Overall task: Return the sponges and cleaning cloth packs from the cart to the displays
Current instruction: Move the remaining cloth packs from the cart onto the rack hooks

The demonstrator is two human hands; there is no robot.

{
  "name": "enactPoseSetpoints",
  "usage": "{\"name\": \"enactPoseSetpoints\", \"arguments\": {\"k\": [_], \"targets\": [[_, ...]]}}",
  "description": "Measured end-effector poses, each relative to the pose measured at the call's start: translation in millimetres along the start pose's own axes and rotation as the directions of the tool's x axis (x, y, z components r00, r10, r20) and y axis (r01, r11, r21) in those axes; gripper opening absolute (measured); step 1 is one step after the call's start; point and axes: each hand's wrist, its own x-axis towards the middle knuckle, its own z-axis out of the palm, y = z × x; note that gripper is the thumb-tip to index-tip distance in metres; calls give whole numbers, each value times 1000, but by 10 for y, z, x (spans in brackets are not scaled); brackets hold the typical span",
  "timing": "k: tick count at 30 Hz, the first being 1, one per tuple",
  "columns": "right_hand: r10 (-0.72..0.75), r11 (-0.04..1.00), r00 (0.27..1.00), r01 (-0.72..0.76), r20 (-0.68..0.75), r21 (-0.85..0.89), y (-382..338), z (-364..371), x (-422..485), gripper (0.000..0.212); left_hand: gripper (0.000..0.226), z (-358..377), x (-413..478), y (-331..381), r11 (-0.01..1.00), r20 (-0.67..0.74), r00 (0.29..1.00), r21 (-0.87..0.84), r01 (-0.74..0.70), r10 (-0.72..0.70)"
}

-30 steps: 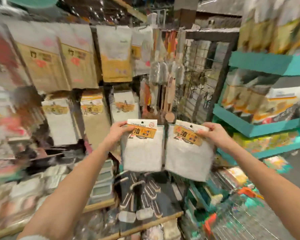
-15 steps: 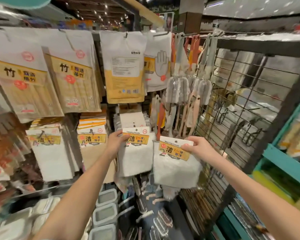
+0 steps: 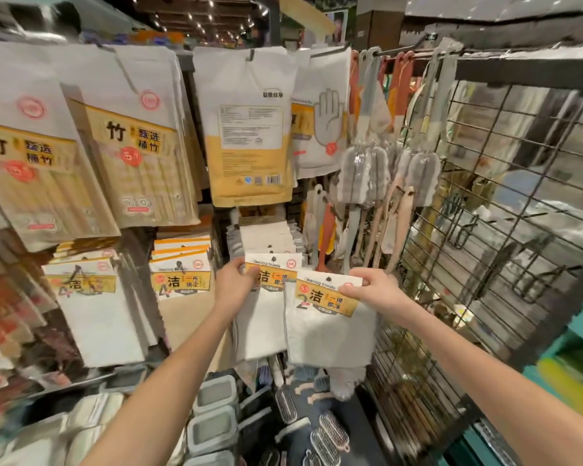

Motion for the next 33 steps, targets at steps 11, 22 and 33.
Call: {"name": "enactPoseSetpoints", "arguments": {"k": [11, 22, 33], "targets": [[-14, 995, 998, 8, 60, 99, 43, 27, 155, 14, 14, 200, -55, -185, 995, -102, 992, -50, -84, 79], [-65, 998, 995, 66, 82, -1, 102, 49, 370, 4, 37, 198, 624, -1, 912, -86, 995, 409, -5, 45], [-85, 996, 982, 84, 168, 10, -55, 527, 886, 12, 34, 239, 1306, 211, 861, -43, 981, 471, 189, -191]]}}
